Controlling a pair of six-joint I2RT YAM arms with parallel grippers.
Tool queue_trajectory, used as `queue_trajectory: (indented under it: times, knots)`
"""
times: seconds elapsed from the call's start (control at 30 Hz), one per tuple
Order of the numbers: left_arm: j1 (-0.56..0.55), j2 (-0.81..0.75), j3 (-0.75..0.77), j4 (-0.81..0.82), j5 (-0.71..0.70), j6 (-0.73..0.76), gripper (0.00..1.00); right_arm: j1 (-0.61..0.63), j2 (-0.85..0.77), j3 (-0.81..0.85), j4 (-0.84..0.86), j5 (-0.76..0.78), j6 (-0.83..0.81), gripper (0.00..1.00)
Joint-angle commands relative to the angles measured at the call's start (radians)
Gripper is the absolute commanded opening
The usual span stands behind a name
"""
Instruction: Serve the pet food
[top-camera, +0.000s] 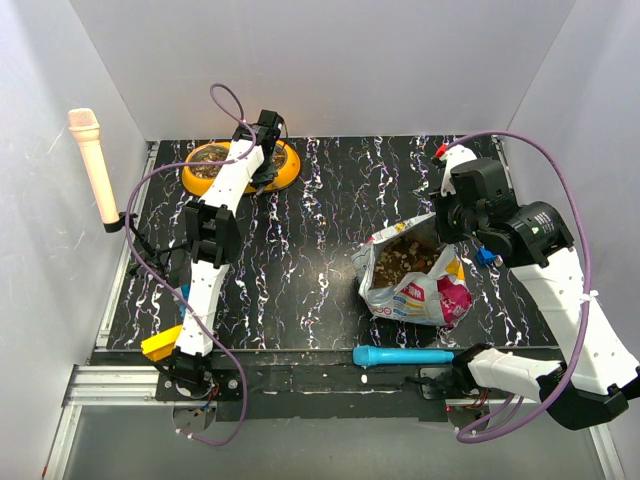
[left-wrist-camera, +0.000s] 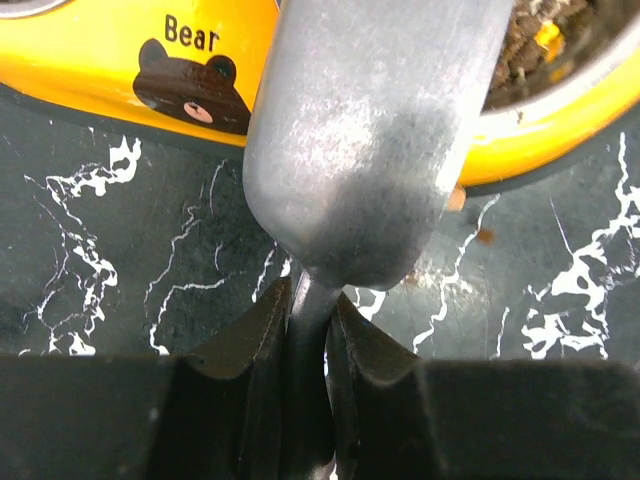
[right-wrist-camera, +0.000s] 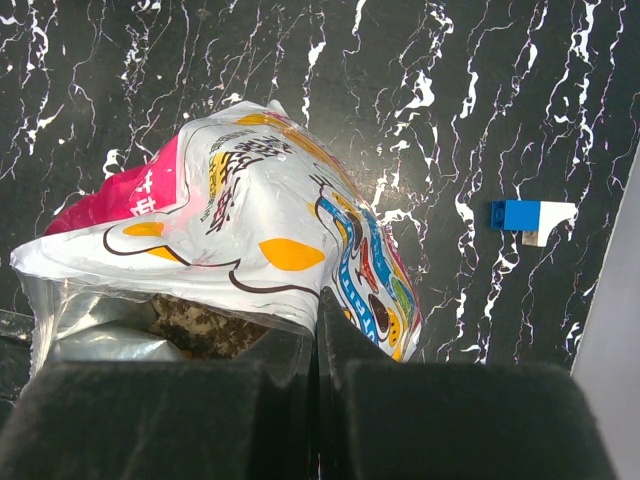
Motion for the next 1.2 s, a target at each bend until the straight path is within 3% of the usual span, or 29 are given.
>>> queue_trajectory:
  times: [0.0,1.17]
  knots:
    - [0.009,-0.004,0.001,0.020,-0.067,0.009,0.00,-0.001,-0.047,0.045,0.207,0.036,0.005,0.01]
    - [-0.040,-0.004,0.021,0.014,-0.271,0.062,0.00,0.000,-0.035,0.059,0.194,0.024,0.014,0.01]
